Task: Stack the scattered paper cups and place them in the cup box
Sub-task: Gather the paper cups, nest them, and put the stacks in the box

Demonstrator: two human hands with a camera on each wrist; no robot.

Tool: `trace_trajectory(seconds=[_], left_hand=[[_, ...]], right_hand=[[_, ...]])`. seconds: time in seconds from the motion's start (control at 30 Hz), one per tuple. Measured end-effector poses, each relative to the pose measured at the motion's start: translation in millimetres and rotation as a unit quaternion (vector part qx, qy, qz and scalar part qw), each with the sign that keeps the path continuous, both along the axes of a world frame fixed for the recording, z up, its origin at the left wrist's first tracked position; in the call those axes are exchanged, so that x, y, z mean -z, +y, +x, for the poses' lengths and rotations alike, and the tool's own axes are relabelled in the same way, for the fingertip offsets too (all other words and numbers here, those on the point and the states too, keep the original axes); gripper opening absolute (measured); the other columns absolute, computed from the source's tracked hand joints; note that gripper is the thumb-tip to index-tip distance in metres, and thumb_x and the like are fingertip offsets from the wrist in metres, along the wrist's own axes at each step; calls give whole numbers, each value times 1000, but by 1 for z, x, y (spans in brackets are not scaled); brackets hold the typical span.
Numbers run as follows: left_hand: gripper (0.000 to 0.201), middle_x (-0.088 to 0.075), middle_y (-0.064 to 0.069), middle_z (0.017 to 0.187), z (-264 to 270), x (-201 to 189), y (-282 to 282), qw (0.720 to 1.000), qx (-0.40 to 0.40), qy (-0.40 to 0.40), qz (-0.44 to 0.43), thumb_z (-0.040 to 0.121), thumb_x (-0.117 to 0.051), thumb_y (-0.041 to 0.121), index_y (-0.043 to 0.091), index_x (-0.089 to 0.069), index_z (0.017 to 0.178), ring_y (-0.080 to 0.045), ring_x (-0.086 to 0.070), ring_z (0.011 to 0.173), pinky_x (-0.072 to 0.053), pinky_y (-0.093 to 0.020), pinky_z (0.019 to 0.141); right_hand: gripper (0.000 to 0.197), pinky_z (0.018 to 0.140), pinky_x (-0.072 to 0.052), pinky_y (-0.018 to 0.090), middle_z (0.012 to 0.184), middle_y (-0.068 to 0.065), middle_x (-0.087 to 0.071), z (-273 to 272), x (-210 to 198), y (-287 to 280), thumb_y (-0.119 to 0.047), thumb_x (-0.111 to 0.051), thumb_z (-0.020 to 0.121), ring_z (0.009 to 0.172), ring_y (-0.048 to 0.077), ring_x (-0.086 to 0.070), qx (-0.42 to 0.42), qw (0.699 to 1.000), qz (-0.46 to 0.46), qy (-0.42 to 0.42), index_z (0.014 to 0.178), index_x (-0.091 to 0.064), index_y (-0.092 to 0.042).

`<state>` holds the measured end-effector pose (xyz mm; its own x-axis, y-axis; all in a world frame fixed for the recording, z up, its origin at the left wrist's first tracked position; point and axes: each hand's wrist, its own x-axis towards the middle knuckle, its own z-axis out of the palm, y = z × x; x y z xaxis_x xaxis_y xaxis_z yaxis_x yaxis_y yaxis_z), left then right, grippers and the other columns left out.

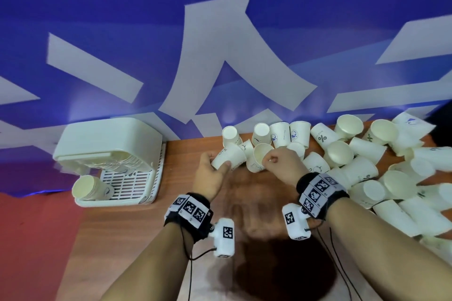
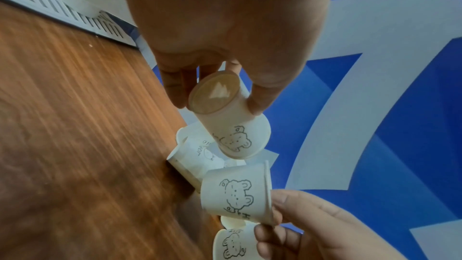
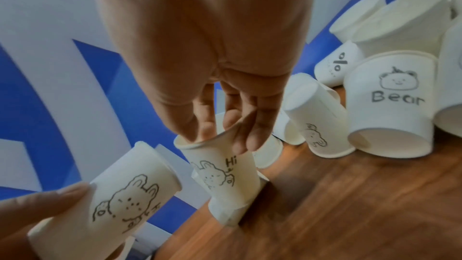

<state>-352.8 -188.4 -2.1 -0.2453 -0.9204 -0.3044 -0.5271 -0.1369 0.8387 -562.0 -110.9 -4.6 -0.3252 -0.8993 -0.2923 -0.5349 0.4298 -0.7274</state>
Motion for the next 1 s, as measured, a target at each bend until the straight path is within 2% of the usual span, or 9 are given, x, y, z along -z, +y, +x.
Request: trace_trajectory(seconds=[0.13, 0.3, 0.4, 0.47, 0.57, 0.7, 0.83, 0.9, 1.0], left_hand=[[39, -63, 3, 100, 11, -18, 4, 1000, -13, 27, -5, 73, -61, 48, 33, -50, 108, -24, -65, 87, -54, -49, 86], [30, -61, 4, 106, 38, -39, 5, 999, -6, 43, -24, 86, -59, 38, 33, -48, 113, -20, -64, 95, -53, -50, 89], [40, -61, 4, 109, 60, -49, 4, 999, -9, 48, -25, 85, -64, 35, 32, -47, 120, -17, -63, 98, -54, -48, 90], [50, -62, 4, 111, 76, -54, 2, 998, -17, 51, -27, 78, -68, 40, 35, -46, 123, -18, -64, 99, -55, -48, 90], [57, -60, 7, 115, 102, -58, -4, 998, -6, 57, -40, 83, -71, 26, 32, -44, 132, -10, -61, 98, -54, -38, 91], [63, -62, 6, 112, 139, -69, -17, 997, 45, 50, -49, 83, -66, 9, 34, -39, 134, 4, -60, 85, -52, -19, 79], [74, -60, 4, 114, 178, -84, -33, 997, 47, 56, -38, 79, -66, 10, 33, -34, 141, -10, -60, 102, -52, -30, 92], [72, -58, 5, 115, 200, -86, -42, 997, 34, 57, -49, 81, -68, 9, 30, -35, 141, -9, -60, 101, -51, -31, 91], [66, -59, 5, 117, 237, -82, -57, 996, 12, 63, -62, 80, -76, 23, 32, -38, 133, -14, -63, 99, -55, -33, 86]], right_hand=[[23, 75, -43, 26, 81, -8, -53, 16, -16, -1, -37, -80, 76, 76, 10, -54, 23, 999, -34, -20, 69, -68, -19], [42, 67, -40, 29, 75, -2, -51, 45, -36, -8, -34, -80, 77, 70, 16, -50, 10, 997, -74, -26, 68, -58, -1], [38, 68, -37, 20, 83, -5, -50, 66, -44, -16, -34, -78, 80, 77, 13, -51, -1, 995, -89, -32, 63, -53, -11], [38, 78, -43, 25, 90, -7, -52, 81, -48, -22, -35, -78, 79, 83, 11, -54, -1, 993, -108, -52, 59, -49, -21], [36, 86, -50, 39, 100, -4, -56, 105, -57, -26, -37, -76, 80, 91, 16, -58, -6, 993, -103, -60, 61, -50, -22], [39, 67, -38, 27, 82, -9, -54, 142, -74, -31, -37, -75, 82, 80, 14, -52, -19, 995, -92, -43, 63, -48, -16], [42, 63, -35, 24, 74, -7, -55, 184, -88, -48, -39, -77, 80, 73, 11, -52, -37, 995, -91, -31, 63, -47, -15], [42, 67, -37, 26, 76, -4, -56, 208, -93, -59, -37, -77, 79, 76, 12, -54, -51, 993, -103, -30, 62, -48, -13], [36, 74, -38, 25, 92, -1, -62, 246, -98, -76, -31, -78, 79, 86, 13, -56, -79, 992, -97, -17, 65, -51, -11]])
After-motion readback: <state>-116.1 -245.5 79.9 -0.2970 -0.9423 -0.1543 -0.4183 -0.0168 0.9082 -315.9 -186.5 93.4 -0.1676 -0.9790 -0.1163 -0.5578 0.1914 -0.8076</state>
